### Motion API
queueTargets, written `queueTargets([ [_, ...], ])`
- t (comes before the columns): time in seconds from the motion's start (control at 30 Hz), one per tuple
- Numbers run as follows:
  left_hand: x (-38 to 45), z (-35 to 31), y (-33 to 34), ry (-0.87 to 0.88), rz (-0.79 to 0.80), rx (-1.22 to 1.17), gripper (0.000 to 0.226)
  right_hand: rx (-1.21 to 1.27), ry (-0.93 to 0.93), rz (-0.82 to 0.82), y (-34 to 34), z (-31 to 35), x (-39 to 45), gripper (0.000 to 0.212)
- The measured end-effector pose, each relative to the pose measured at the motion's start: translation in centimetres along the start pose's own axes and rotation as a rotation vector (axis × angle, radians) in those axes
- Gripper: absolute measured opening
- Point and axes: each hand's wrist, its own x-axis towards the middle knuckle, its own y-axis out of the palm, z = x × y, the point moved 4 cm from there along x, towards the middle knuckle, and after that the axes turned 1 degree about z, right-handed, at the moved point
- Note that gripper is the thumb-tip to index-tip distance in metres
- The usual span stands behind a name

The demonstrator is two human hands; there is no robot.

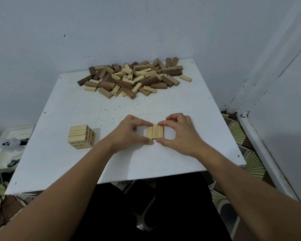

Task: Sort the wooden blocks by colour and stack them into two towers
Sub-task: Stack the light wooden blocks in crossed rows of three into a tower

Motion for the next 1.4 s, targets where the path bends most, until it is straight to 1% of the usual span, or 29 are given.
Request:
queueTargets([
  [0.3,0.0,-0.1,0.1,0.026,-0.005,0.029,0.057,-0.043,-0.010,0.016,-0.1,0.3,0.0,0.055],
  [0.43,0.1,0.3,0.4,0.041,-0.011,0.037,0.053,-0.054,-0.011,0.012,-0.1,0.3,0.0,0.055],
  [0.67,-0.6,-0.5,0.1,0.089,-0.036,0.102,0.055,0.011,-0.042,-0.016,-0.4,1.4,-0.3,0.055],
  [0.83,-2.7,-2.6,-4.6,0.161,-0.136,0.281,0.054,0.142,-0.119,-0.101,-1.2,5.4,0.3,0.054],
  [0.93,-4.9,-2.8,-8.7,0.179,-0.199,0.286,0.053,0.184,-0.172,-0.140,-1.4,9.1,1.8,0.054],
  [1.03,-7.0,-1.2,-12.2,0.144,-0.222,0.304,0.054,0.217,-0.220,-0.122,0.0,12.8,3.3,0.053],
  [1.17,-9.2,3.8,-15.6,0.041,-0.203,0.264,0.051,0.225,-0.252,-0.020,3.8,17.2,5.0,0.051],
  [1.3,-10.2,7.9,-17.0,-0.007,-0.195,0.227,0.050,0.195,-0.245,0.073,6.8,19.4,6.1,0.051],
  [1.4,-10.4,9.7,-17.3,-0.018,-0.177,0.191,0.052,0.151,-0.248,0.104,8.1,20.0,6.5,0.052],
])
